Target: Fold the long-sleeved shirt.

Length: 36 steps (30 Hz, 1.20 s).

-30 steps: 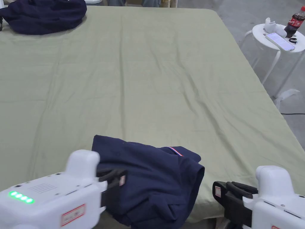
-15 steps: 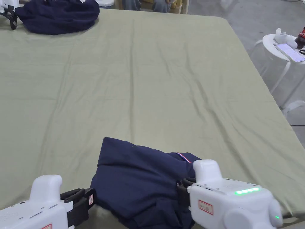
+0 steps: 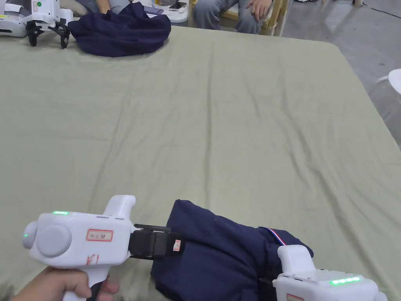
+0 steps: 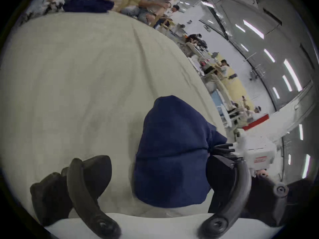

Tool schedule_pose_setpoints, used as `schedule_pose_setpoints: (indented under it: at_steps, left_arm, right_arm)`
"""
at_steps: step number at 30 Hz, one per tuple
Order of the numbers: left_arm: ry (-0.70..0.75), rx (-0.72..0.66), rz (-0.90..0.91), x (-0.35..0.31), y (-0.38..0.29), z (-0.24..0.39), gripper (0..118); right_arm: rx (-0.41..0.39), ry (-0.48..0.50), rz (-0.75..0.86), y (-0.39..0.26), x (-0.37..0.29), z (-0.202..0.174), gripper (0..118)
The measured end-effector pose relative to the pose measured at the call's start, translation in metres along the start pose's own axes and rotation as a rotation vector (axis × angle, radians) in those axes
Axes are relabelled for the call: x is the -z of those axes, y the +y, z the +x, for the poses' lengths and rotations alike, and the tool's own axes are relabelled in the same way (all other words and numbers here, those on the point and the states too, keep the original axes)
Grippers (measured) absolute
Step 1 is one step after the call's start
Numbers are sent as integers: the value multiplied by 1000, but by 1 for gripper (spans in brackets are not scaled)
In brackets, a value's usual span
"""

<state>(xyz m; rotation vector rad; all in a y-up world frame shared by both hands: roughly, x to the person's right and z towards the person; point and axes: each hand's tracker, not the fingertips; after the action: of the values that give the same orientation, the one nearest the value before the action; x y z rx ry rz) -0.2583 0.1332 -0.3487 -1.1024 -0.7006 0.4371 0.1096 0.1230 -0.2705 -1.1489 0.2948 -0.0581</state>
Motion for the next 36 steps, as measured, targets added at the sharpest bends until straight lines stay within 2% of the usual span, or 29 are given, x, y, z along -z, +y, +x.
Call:
schedule_pose_setpoints:
  at_steps: [4,8,9,10,11,12,13,15,22,24,28,33,36]
  left_arm:
    - [1,53,-107,30,15,6,110]
    - [-90,93,-134,54,22,-8,109]
    - [-101,95,-154,58,26,-7,101]
    - [-107,86,-220,63,28,-5,81]
    - [-65,91,-243,69,23,20,46]
    - [13,110,-230,71,22,26,23]
    - [51,94,-229,73,22,28,19]
    - [-5,37,-240,70,23,26,16]
    - [14,-8,-214,52,23,45,15]
    - [23,-21,-196,42,33,21,14]
    - [39,-142,-136,12,44,-14,11]
    - [168,-169,-54,-51,64,-67,11]
    - [270,-183,-5,-103,72,-105,11]
  right_arm:
    - [-8,19,-8,2,-1,4,0]
    - [6,39,-14,3,-1,7,0]
    - [11,43,-13,3,-1,7,0]
    - [15,47,-13,3,-1,8,0]
    - [16,49,-12,3,0,9,0]
    - [20,52,-11,3,-1,10,0]
    - [27,59,-7,3,-1,10,0]
    - [42,72,-3,5,-2,11,0]
    - [19,55,-4,12,-12,2,0]
    - [13,64,19,21,-25,-5,0]
    - [6,65,52,42,-35,-17,0]
    - [-76,61,74,75,-37,-47,0]
    - [-136,96,100,97,-36,-76,0]
